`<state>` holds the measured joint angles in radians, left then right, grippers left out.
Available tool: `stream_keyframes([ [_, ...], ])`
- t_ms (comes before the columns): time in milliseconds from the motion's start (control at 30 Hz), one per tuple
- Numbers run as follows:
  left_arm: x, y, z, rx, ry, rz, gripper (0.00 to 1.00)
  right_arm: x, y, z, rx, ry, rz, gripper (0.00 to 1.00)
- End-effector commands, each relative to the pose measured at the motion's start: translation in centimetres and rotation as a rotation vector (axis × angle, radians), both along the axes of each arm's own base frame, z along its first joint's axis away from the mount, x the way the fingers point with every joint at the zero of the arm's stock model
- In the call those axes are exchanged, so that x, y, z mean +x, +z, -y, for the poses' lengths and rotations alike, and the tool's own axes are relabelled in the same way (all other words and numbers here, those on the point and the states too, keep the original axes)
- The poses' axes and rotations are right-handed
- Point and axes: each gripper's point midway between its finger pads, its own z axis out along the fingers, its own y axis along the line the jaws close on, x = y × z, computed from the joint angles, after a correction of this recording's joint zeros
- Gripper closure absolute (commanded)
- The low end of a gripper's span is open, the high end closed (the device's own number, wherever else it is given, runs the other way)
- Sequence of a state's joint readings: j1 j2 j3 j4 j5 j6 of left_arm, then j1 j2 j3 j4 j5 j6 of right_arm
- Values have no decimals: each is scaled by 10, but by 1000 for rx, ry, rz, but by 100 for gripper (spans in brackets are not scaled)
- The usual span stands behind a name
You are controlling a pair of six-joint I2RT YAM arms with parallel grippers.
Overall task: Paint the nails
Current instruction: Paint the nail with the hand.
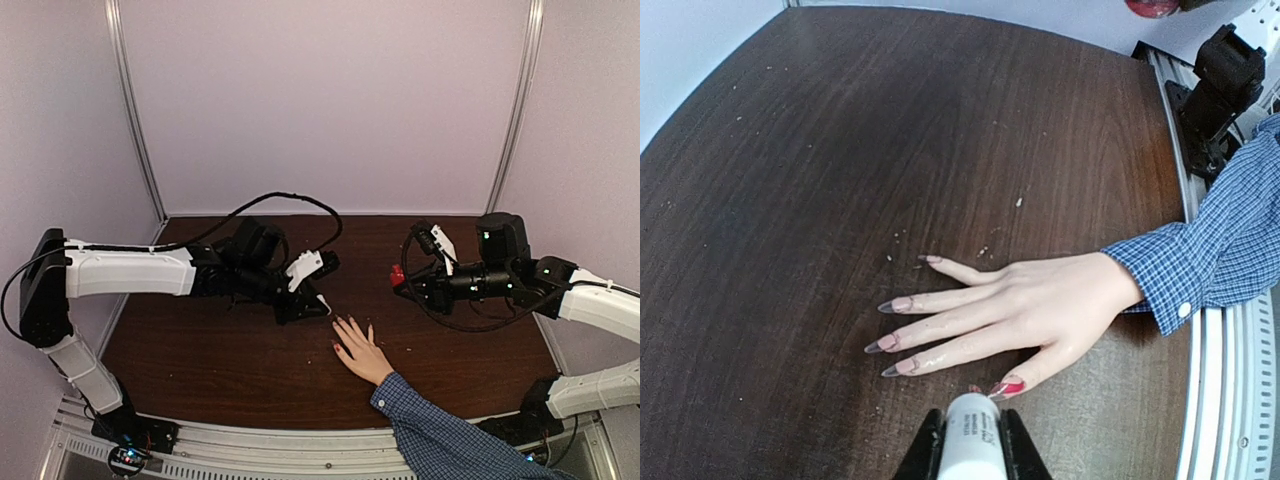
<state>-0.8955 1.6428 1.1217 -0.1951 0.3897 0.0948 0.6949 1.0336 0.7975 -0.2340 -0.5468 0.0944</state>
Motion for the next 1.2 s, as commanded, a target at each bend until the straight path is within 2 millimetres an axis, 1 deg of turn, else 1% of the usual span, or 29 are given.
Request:
stream_keyframes([
  [0, -3, 17, 7, -41, -42, 4, 100, 2, 8, -2, 31, 6, 16, 100],
  [100, -10, 5, 11, 10, -75, 18, 100, 1, 8, -2, 31, 5, 18, 100],
  [233, -18, -5, 16, 34, -98, 8, 100, 2, 9, -1, 30, 2, 19, 100],
  [500, -21, -19, 19, 75, -108, -7, 100, 3, 9, 0, 27, -9, 24, 100],
  [833, -21, -25, 24, 93, -114, -8, 100, 8, 9, 8, 10, -59, 40, 100],
  [1167, -23, -32, 28, 124, -129, 0, 100, 23, 12, 29, -25, -193, 80, 100],
])
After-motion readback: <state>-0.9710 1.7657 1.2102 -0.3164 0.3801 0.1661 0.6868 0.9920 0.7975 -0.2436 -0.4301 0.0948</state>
